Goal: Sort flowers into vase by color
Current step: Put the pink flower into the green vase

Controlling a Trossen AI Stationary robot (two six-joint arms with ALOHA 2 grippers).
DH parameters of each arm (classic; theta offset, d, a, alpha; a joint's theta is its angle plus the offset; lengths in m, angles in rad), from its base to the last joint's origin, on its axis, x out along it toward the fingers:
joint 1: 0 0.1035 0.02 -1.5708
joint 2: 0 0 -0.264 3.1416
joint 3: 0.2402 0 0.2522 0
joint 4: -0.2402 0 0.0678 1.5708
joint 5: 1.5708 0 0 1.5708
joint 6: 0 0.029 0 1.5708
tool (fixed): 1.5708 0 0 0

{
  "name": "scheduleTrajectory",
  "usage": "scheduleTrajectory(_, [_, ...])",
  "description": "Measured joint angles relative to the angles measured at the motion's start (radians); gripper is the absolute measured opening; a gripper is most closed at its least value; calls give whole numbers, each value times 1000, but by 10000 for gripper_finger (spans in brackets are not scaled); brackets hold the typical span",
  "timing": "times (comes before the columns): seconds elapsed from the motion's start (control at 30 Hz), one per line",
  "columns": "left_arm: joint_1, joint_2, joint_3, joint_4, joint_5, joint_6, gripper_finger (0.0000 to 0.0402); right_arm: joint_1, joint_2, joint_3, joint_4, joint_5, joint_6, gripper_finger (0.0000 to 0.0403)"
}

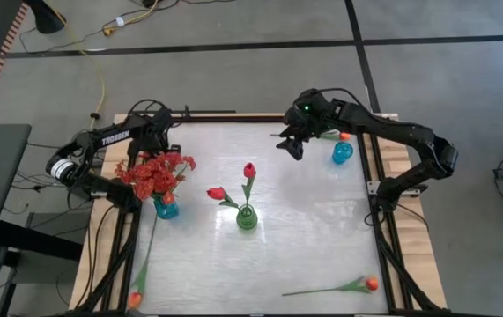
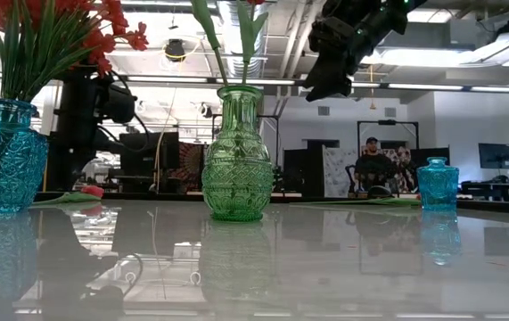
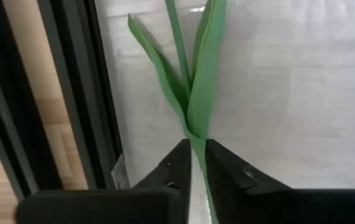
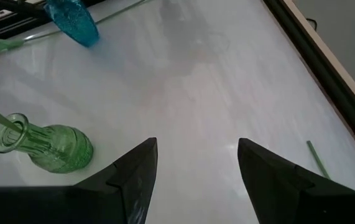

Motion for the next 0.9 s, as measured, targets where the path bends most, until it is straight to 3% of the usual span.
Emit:
scheduleTrajectory(0.27, [-8, 0, 0, -15, 0, 19, 140, -10, 0, 0, 0, 0, -4, 249])
scheduleTrajectory(0.4, [-9, 0, -24, -4, 5, 26, 171, -10, 0, 0, 0, 0, -3, 249])
scheduleTrajectory(0.6, [-10, -3, -111, 75, 33, 15, 180, -10, 0, 0, 0, 0, 1, 249])
scheduleTrajectory(0.9, [-13, -4, -127, 121, 66, 41, 158, -10, 0, 0, -1, 0, 1, 249])
